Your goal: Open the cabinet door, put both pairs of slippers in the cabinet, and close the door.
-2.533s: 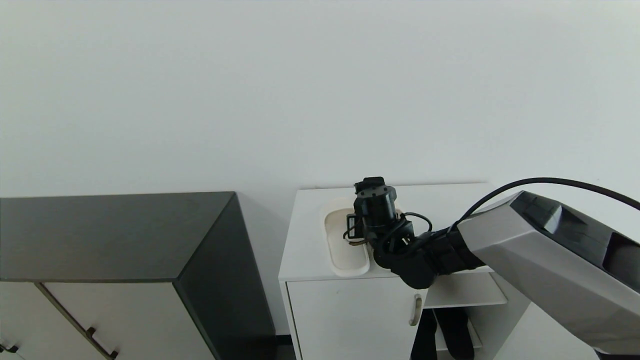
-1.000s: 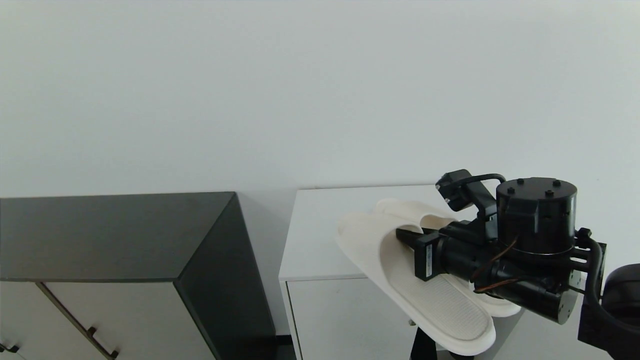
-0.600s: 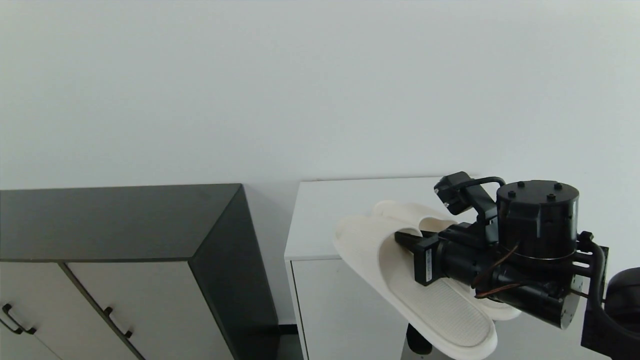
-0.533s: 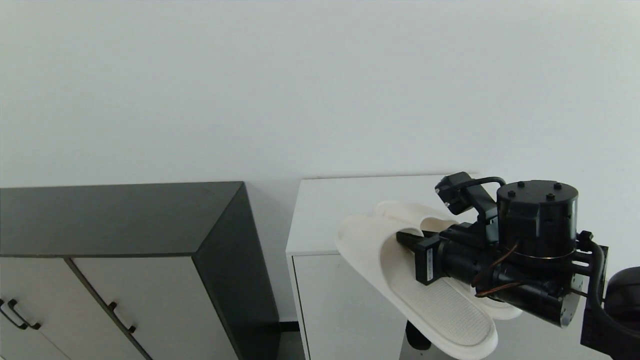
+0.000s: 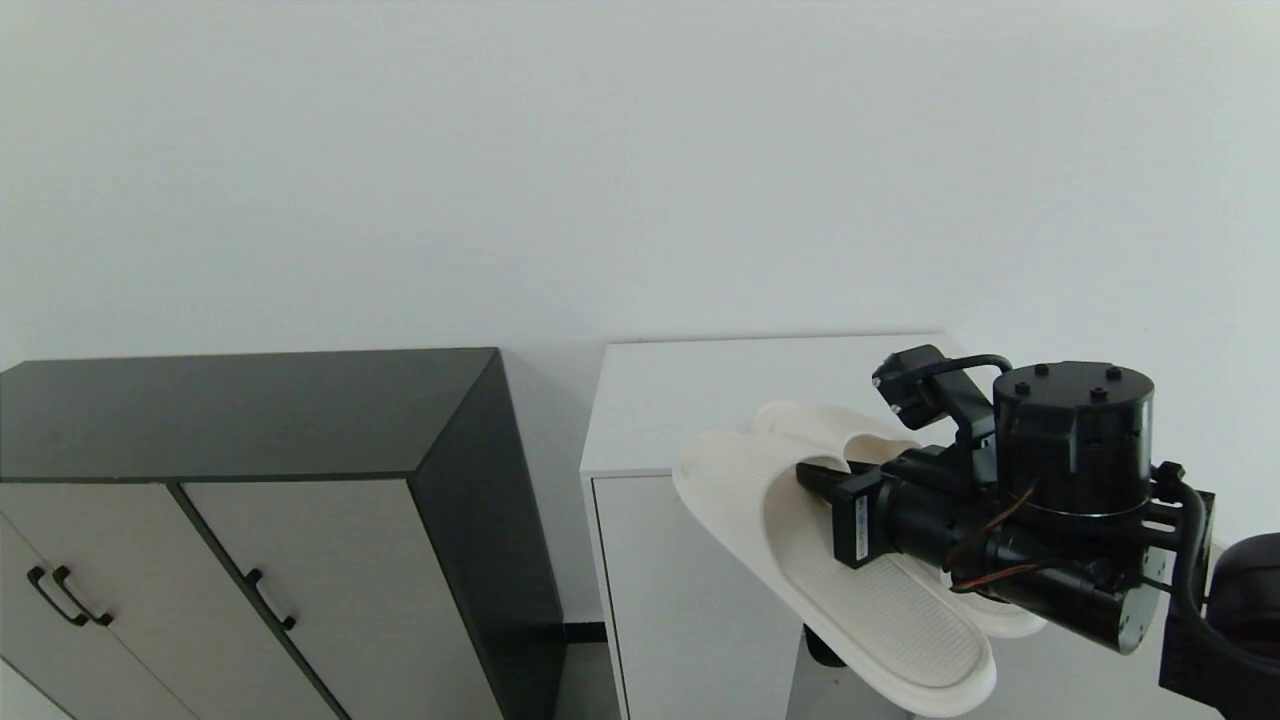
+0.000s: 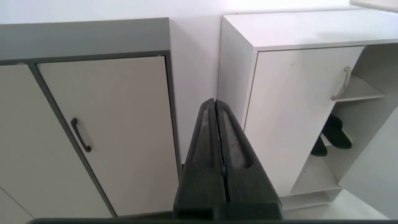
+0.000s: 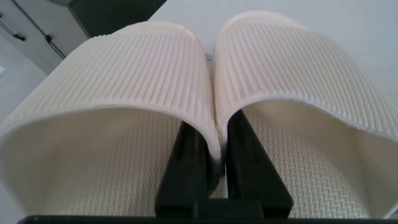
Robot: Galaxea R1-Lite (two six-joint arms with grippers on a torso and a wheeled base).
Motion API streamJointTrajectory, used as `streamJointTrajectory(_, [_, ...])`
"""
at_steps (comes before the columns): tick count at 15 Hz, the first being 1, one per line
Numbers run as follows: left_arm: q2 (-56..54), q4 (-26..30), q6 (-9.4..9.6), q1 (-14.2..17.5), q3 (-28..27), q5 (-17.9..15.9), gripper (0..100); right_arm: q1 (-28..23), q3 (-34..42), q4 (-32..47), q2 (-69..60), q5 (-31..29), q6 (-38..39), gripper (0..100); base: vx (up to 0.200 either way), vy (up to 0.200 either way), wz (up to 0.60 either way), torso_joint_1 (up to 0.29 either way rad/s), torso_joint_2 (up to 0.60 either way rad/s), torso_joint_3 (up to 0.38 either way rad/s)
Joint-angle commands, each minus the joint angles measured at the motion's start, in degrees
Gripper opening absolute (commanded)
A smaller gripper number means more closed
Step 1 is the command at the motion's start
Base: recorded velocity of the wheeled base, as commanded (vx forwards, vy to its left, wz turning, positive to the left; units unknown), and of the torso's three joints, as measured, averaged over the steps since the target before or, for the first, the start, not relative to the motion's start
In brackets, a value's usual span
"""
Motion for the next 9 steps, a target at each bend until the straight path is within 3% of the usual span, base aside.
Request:
streamJointTrajectory(1, [0.07, -0.01, 0.03, 0.09, 0.00, -0.02, 0, 0.04, 0.01, 0.00, 0.46, 0.09, 0.01, 0, 0.000, 0.000, 0.00, 0.000, 0.00, 0.000])
streamJointTrajectory(9, [0.07, -0.01, 0.03, 0.09, 0.00, -0.02, 0, 0.13, 0.36, -0.09, 0.37, 0.00, 0.10, 0, 0.000, -0.200, 0.00, 0.003, 0.00, 0.002])
